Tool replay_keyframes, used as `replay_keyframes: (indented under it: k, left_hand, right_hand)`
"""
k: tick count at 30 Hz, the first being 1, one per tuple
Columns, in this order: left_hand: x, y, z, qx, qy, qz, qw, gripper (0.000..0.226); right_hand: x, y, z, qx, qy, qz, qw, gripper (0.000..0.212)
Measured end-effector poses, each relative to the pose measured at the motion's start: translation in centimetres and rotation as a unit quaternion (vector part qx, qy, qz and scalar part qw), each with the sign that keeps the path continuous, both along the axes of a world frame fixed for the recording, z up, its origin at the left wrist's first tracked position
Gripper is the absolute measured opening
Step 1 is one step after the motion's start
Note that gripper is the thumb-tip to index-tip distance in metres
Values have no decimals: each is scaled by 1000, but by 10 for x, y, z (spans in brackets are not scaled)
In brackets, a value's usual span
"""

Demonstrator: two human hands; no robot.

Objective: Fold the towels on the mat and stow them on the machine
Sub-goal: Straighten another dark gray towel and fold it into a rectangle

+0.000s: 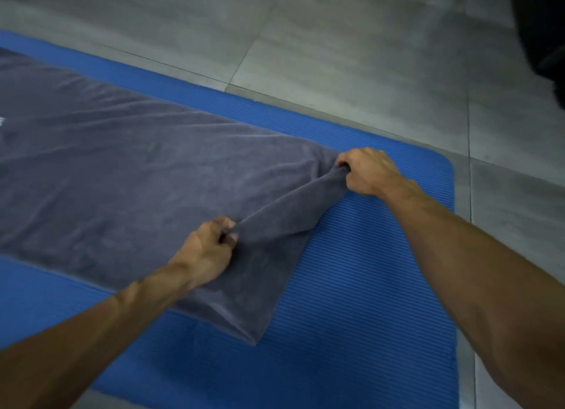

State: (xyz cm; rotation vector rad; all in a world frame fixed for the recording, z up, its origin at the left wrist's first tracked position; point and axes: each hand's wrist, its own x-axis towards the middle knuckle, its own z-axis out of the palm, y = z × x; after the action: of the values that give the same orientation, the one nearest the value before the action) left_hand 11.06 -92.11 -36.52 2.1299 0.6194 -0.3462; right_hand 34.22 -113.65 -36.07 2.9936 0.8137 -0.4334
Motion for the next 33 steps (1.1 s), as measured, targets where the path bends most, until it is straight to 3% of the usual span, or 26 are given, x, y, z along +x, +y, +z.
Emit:
replay_keyframes:
  k: [2, 7, 11, 24, 33]
  left_hand:
    - [-3, 19, 2, 11, -16, 6, 1000, 22]
    - [-9, 74, 2, 74, -49, 19, 996, 6]
    - [-18, 133, 10, 110, -66, 27, 991, 11]
    - [-87, 353, 34, 47, -116, 232, 965, 16]
    - [-107, 516, 25, 118, -105, 216, 964, 14]
  right_hand:
    - [0, 18, 8, -37, -8, -7, 999, 32]
    - [5, 88, 23, 35, -86, 33, 995, 32]
    - [14, 170, 36, 83, -115, 57, 988, 30]
    - [-7, 464, 58, 115, -105, 189, 970, 22]
    - [-13, 672, 44, 91, -126, 253, 955, 27]
